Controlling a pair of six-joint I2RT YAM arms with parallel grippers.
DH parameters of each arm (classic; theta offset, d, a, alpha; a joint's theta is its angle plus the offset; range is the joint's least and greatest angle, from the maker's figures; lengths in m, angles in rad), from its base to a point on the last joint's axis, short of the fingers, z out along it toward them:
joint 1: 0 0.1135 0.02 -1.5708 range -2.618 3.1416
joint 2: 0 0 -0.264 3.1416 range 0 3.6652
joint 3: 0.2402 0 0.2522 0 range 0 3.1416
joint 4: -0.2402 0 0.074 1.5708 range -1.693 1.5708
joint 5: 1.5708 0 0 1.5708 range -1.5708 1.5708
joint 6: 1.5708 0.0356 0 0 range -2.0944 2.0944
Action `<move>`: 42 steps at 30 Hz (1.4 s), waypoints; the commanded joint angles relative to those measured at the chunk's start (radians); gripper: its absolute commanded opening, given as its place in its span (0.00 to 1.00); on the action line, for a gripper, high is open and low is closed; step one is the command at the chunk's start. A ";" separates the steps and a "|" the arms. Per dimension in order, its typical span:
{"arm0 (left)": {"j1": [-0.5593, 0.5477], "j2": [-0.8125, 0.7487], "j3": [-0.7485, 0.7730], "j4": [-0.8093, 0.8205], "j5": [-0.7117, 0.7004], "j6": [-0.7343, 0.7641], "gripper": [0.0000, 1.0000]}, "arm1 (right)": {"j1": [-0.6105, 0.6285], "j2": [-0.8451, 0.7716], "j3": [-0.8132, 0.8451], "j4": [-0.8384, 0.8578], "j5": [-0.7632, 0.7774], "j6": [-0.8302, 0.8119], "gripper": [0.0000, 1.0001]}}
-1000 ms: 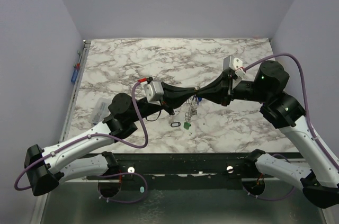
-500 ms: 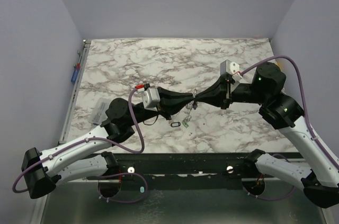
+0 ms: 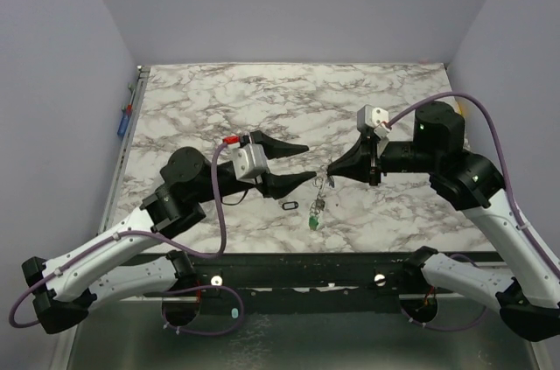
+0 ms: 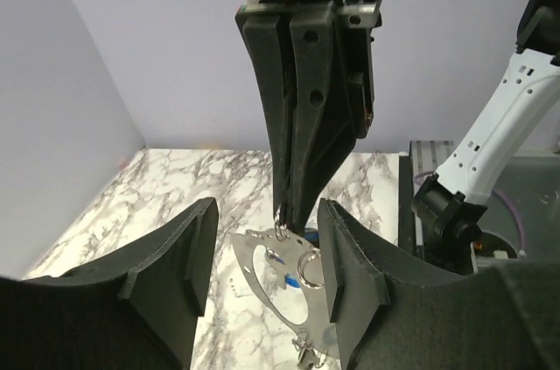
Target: Put the keys on the keyring
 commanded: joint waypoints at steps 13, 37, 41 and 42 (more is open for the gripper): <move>-0.001 0.296 0.595 -0.891 0.284 0.230 0.57 | -0.001 0.009 0.075 -0.217 0.004 -0.038 0.01; -0.002 0.490 0.696 -0.921 0.276 0.322 0.26 | -0.002 -0.026 0.064 -0.226 0.007 -0.026 0.01; -0.002 0.498 0.694 -0.909 0.279 0.323 0.18 | -0.001 -0.024 0.065 -0.226 0.002 -0.027 0.01; -0.002 0.499 0.690 -0.905 0.282 0.323 0.14 | -0.001 -0.025 0.067 -0.226 0.001 -0.026 0.01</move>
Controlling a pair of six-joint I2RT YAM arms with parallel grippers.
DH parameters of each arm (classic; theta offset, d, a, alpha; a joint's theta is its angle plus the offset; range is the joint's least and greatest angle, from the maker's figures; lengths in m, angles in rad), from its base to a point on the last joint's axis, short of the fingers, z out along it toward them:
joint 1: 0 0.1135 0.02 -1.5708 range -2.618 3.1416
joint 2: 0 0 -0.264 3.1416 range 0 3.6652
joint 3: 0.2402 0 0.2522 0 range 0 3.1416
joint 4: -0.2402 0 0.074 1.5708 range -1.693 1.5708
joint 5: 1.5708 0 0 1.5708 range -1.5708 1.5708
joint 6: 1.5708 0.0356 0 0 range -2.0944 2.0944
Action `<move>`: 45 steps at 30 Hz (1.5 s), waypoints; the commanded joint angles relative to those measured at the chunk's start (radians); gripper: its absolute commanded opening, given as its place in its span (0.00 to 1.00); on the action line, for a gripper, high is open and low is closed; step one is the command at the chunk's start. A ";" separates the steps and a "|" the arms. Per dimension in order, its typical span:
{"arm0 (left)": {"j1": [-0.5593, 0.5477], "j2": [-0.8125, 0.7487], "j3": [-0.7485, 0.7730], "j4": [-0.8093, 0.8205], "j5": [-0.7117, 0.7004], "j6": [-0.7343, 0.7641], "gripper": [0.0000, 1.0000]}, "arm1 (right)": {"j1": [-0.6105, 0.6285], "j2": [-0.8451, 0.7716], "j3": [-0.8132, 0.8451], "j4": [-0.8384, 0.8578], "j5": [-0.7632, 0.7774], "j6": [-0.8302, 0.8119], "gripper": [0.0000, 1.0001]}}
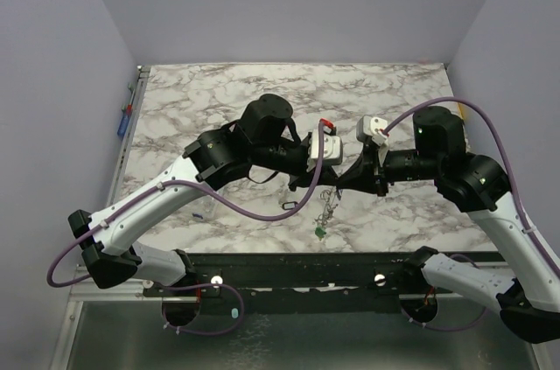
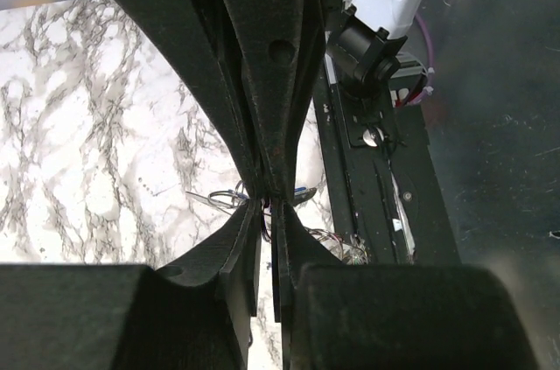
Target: Put the keys on the keyring
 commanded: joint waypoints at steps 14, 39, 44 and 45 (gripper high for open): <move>0.017 -0.167 -0.222 0.468 -0.069 -0.143 0.00 | -0.001 -0.226 -0.071 0.233 0.358 0.112 0.52; 0.024 -0.276 -0.774 1.723 -0.173 -0.666 0.00 | -0.001 -0.197 -0.113 0.405 0.048 0.195 0.45; 0.023 -0.249 -0.765 1.774 -0.136 -0.698 0.00 | -0.001 -0.190 -0.084 0.375 0.061 0.179 0.43; 0.024 -0.245 -0.765 1.792 -0.136 -0.705 0.00 | -0.001 -0.190 -0.079 0.375 0.064 0.178 0.43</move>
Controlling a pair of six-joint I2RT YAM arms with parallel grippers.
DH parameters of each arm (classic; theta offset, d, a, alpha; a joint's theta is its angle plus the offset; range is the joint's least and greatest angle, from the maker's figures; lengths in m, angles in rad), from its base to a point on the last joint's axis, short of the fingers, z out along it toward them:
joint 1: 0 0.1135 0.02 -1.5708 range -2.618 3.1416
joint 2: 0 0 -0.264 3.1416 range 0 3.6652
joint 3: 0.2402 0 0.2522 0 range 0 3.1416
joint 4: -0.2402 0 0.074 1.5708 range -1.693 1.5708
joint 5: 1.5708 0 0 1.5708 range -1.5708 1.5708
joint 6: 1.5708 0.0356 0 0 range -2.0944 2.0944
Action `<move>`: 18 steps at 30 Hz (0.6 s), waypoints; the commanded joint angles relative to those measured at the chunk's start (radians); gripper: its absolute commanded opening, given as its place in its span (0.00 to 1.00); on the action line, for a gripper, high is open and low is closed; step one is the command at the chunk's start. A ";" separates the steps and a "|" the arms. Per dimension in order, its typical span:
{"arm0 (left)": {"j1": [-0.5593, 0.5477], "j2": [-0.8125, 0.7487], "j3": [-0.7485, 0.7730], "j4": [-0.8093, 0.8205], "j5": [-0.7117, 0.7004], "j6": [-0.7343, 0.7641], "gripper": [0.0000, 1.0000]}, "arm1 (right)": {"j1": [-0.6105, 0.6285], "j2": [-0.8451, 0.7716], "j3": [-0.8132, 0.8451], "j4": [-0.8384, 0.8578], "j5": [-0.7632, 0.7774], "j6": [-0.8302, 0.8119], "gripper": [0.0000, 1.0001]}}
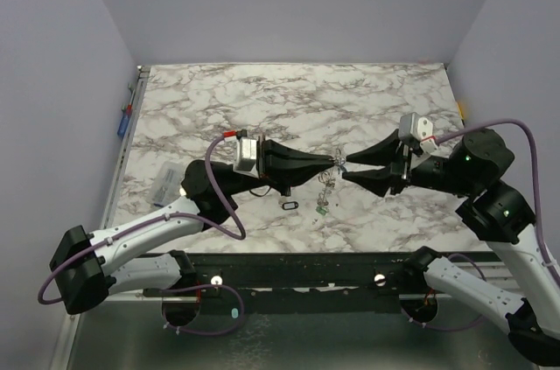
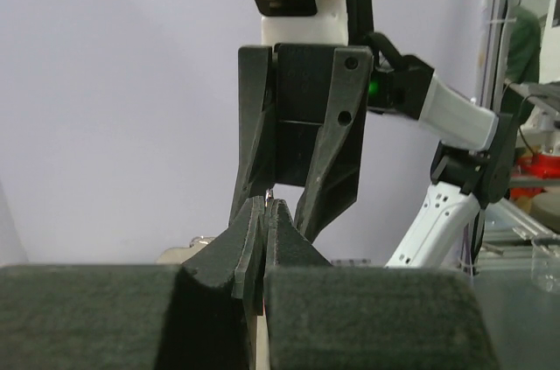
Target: Put the keys on the keyring
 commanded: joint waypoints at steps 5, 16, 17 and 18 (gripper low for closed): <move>0.004 0.058 -0.010 0.358 -0.010 -0.128 0.00 | 0.001 0.006 0.069 0.007 -0.029 0.001 0.43; 0.009 0.223 -0.082 0.824 -0.127 -0.289 0.00 | 0.000 0.010 0.035 0.078 -0.093 0.070 0.43; 0.010 0.224 -0.084 0.825 -0.123 -0.290 0.00 | 0.000 0.003 0.037 0.071 -0.086 0.064 0.43; 0.011 0.223 -0.087 0.825 -0.120 -0.291 0.00 | 0.001 -0.003 0.045 0.053 -0.080 0.052 0.43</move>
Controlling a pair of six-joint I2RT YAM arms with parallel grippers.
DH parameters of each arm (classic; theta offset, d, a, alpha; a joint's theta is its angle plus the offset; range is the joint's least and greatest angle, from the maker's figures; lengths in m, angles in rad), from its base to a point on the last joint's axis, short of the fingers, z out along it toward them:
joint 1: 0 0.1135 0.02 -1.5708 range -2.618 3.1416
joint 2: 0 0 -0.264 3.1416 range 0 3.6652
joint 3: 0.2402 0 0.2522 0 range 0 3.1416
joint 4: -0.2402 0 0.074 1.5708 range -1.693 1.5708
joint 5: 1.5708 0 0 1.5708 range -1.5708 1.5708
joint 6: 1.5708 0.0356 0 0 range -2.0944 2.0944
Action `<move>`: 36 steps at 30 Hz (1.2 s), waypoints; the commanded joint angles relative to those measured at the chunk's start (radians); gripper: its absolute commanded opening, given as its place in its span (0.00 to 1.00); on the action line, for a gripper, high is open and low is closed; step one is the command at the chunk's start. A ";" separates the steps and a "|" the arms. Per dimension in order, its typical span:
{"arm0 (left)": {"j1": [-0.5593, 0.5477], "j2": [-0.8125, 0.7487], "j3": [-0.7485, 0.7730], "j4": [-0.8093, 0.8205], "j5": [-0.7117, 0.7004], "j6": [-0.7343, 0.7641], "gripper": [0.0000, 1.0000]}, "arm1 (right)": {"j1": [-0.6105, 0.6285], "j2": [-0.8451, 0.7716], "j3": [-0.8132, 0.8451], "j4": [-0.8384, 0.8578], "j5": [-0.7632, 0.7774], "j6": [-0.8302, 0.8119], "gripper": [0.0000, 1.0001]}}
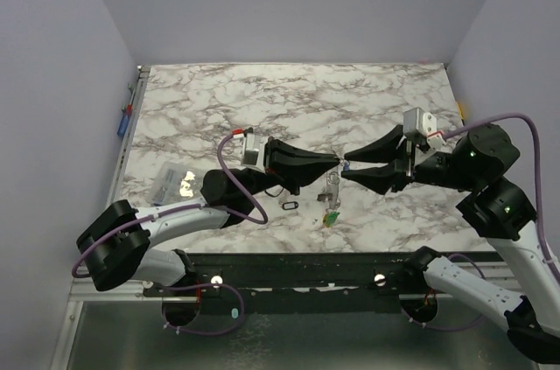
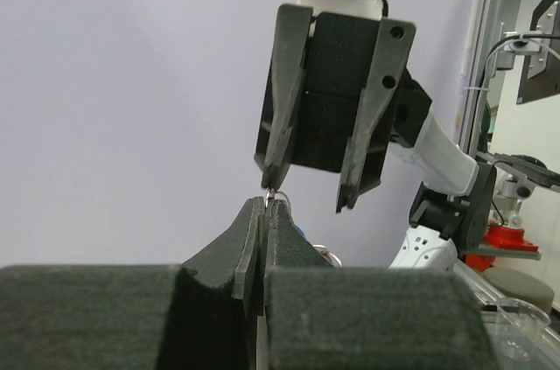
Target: Put the keys on the keyring
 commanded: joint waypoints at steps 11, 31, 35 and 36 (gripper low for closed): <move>0.015 -0.009 -0.006 0.302 0.008 -0.078 0.00 | 0.001 -0.008 0.078 -0.129 0.117 -0.089 0.41; 0.015 0.002 0.014 0.294 0.038 -0.091 0.00 | 0.002 0.032 0.052 -0.128 0.116 -0.080 0.34; 0.016 0.004 0.017 0.289 0.040 -0.093 0.00 | 0.002 0.030 0.041 -0.128 0.106 -0.076 0.30; 0.016 0.004 0.017 0.289 0.039 -0.093 0.00 | 0.002 0.029 0.038 -0.128 0.102 -0.074 0.29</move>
